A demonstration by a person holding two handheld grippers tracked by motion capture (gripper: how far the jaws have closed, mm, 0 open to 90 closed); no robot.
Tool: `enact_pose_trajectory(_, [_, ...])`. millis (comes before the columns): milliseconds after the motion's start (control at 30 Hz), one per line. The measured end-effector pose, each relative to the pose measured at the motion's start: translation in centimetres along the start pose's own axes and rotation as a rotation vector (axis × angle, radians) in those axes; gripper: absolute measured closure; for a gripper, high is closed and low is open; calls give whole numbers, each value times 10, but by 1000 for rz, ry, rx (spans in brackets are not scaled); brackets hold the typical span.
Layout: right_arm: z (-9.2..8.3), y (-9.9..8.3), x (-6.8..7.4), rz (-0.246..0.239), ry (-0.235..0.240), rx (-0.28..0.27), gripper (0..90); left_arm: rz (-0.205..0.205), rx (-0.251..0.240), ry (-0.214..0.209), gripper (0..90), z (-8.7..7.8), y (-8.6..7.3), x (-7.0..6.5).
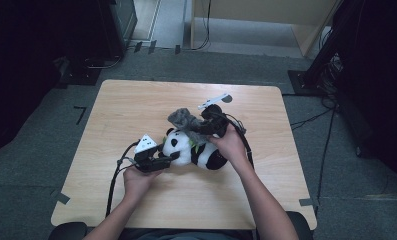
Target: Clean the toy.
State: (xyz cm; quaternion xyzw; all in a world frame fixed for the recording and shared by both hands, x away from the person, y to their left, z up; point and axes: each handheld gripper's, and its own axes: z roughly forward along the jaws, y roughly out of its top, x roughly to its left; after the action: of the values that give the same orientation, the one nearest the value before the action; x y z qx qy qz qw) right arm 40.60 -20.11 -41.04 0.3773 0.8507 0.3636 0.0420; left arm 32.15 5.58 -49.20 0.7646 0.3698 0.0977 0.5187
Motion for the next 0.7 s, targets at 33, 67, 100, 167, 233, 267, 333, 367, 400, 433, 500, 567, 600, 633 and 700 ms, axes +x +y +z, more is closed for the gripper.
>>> enact_pose_trajectory(33, [0,0,0,0,0,0,787,2,1,-1,399,0,0,0])
enact_pose_trajectory(67, [0,-1,-3,13,7,-4,787,-1,0,-2,399,0,1,0])
enact_pose_trajectory(100, [-1,-2,-6,16,8,-7,787,-2,0,-2,397,0,1,0])
enact_pose_trajectory(167, [-1,-2,-7,8,-7,-12,787,-4,1,-3,397,0,1,0])
enact_pose_trajectory(233, [-2,-2,-8,7,-18,-15,787,-2,2,-5,397,0,2,1])
enact_pose_trajectory(267, [-3,-3,-9,6,-29,-17,787,-1,4,-5,396,0,2,1])
enact_pose_trajectory(333, [-7,-3,-10,8,-45,-24,788,2,7,-7,395,-1,3,2])
enact_pose_trajectory(367, [-9,-3,-10,12,-51,-27,787,2,7,-8,394,-1,2,2])
enact_pose_trajectory(400, [-13,-3,-11,24,-47,-40,788,3,7,-8,393,-1,2,2])
enact_pose_trajectory(433, [-13,-3,-11,24,-47,-40,788,2,7,-8,393,-1,2,2])
enact_pose_trajectory(500, [-19,-2,-11,45,-26,-63,790,-1,8,-10,392,-1,2,3])
enact_pose_trajectory(567, [-27,0,-8,48,1,-103,790,0,7,-11,391,-1,3,3])
enact_pose_trajectory(600, [-30,1,-5,44,14,-124,790,-1,8,-10,390,-1,3,3])
enact_pose_trajectory(633, [-33,2,-2,40,28,-134,790,2,8,-8,390,-1,3,3])
enact_pose_trajectory(700, [-37,9,14,-2,45,-139,790,5,7,-6,390,-1,3,2])
